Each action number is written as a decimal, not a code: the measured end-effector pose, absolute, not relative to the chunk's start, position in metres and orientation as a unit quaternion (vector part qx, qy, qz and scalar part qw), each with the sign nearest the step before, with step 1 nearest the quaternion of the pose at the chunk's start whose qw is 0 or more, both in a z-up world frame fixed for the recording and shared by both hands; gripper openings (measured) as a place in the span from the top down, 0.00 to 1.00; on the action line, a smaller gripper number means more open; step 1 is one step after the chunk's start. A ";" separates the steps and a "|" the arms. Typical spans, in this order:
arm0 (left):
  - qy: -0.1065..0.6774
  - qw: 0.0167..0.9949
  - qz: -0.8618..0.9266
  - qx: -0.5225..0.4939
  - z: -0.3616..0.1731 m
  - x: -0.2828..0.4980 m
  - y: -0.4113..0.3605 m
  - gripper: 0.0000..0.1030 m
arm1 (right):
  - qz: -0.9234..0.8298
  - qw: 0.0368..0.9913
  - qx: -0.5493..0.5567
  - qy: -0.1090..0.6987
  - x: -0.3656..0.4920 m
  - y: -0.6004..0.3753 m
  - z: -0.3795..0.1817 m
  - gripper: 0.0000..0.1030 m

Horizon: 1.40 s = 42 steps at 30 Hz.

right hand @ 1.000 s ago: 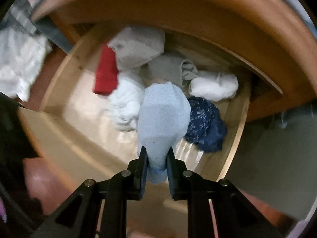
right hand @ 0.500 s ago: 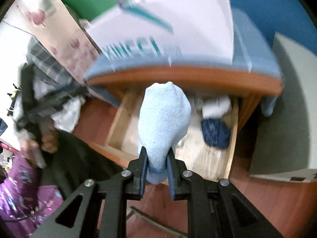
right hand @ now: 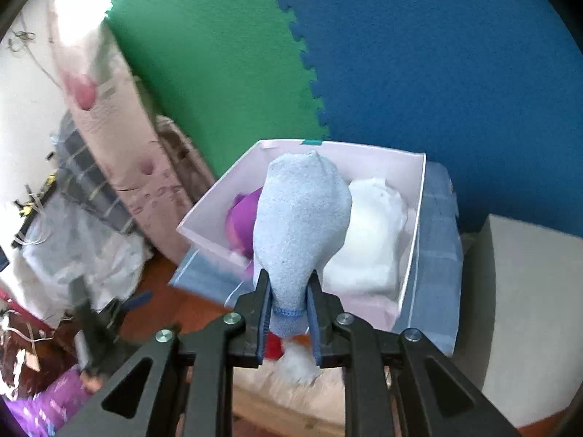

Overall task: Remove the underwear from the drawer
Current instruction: 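Carry the light blue sock with the right gripper and release it into the box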

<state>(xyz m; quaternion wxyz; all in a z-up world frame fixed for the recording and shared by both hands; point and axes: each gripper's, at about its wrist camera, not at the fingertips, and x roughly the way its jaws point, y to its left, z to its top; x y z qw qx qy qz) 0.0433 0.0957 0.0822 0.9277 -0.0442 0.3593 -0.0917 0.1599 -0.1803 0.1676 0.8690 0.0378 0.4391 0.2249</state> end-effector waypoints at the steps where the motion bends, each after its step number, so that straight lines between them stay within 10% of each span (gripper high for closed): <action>1: 0.359 0.927 -0.100 -0.046 0.082 0.043 0.095 0.01 | 0.222 0.866 0.038 0.447 0.174 -0.176 0.163 0.83; 26: 0.390 0.913 -0.110 0.044 0.068 0.042 0.064 0.01 | 0.167 0.828 -0.019 0.536 0.250 -0.113 0.065 0.82; 42: 0.397 0.909 -0.106 0.066 0.063 0.042 0.060 0.01 | 0.153 0.899 0.044 0.407 0.180 -0.157 0.102 0.78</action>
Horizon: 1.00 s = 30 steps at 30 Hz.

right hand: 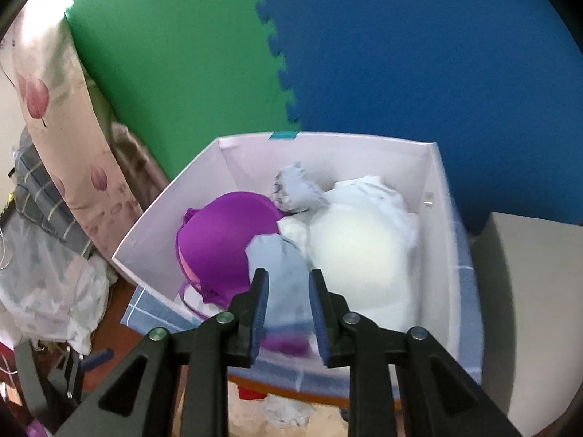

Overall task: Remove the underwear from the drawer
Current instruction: 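Carry the light blue sock with the right gripper and release it into the box, then lower the left tool into the drawer and grasp the pale blue garment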

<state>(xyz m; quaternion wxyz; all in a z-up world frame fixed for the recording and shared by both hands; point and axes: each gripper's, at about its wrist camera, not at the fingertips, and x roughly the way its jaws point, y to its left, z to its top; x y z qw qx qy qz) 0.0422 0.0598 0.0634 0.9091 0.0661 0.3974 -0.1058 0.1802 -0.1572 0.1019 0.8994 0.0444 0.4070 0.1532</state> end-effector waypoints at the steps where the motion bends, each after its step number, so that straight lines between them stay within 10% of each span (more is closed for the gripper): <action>1: 0.397 0.909 -0.106 0.065 0.064 0.042 0.059 0.01 | 0.149 0.906 0.042 0.394 0.167 -0.164 0.104 0.78; 16: 0.429 0.880 -0.177 0.099 0.048 0.045 0.039 0.01 | -0.005 0.972 0.018 0.234 0.023 -0.264 0.083 0.67; 21: 0.466 0.846 -0.194 0.174 0.025 0.045 0.005 0.01 | -0.072 0.983 0.029 0.164 -0.010 -0.279 0.093 0.23; 30: 0.541 0.776 -0.217 0.240 -0.024 0.050 -0.050 0.01 | -0.065 0.985 0.080 0.137 -0.037 -0.311 0.099 0.12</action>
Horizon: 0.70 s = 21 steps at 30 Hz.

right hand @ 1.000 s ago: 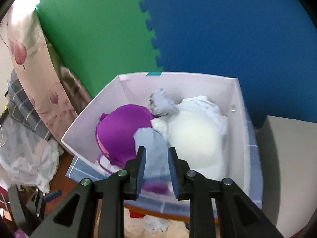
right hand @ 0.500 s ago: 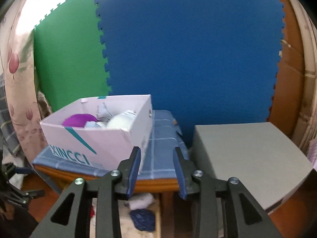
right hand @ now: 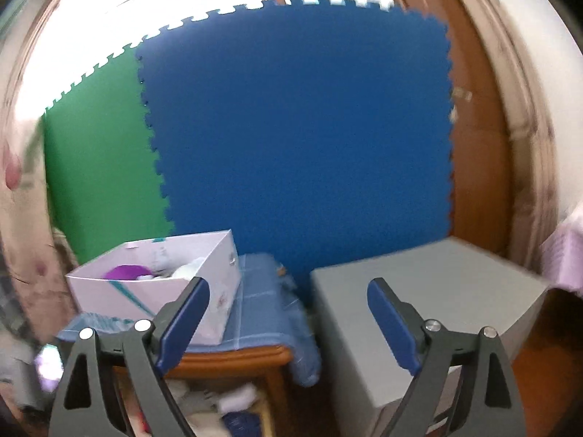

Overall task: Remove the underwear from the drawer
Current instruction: 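Lower the left tool into the drawer and grasp the pale blue garment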

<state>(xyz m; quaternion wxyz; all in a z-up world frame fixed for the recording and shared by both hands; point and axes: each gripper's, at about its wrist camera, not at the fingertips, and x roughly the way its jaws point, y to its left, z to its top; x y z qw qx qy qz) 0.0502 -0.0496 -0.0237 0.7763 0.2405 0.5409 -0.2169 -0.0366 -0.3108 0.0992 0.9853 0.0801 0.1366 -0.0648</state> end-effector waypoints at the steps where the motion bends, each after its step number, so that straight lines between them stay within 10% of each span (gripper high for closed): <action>1: 0.550 0.770 -0.214 0.242 -0.031 0.053 -0.056 0.01 | -0.069 0.984 0.085 0.142 -0.036 -0.314 0.098 0.12; 21: 0.729 0.684 -0.014 0.032 -0.137 0.126 -0.079 0.01 | -0.095 0.982 0.072 0.146 -0.068 -0.362 0.098 0.12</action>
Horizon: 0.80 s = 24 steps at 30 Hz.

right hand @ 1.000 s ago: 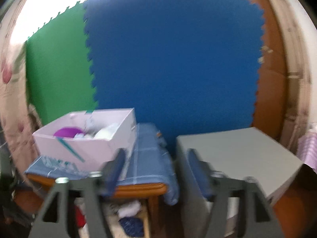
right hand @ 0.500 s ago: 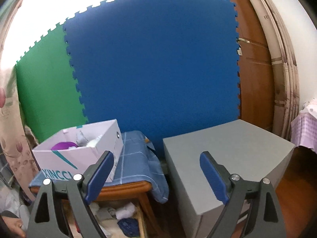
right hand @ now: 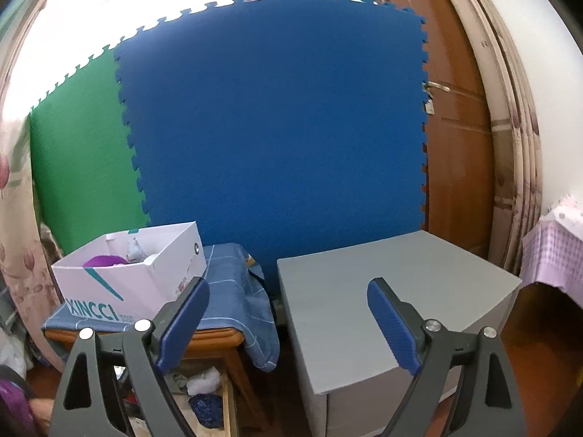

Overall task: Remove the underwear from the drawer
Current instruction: 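Lower the left tool into the drawer and grasp the pale blue garment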

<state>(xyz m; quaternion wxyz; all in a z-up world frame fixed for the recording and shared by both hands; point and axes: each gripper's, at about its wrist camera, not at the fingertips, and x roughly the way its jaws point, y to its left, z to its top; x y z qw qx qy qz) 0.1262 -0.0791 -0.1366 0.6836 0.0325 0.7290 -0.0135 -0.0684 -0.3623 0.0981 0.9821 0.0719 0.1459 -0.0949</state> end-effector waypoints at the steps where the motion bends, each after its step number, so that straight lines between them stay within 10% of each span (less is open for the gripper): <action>1: 0.735 0.678 -0.001 0.013 -0.141 0.128 -0.075 0.01 | -0.096 0.982 0.077 0.146 -0.069 -0.365 0.097 0.12; 24: 0.783 0.585 0.113 -0.178 -0.199 0.139 -0.039 0.10 | -0.058 0.982 0.073 0.167 -0.066 -0.368 0.092 0.12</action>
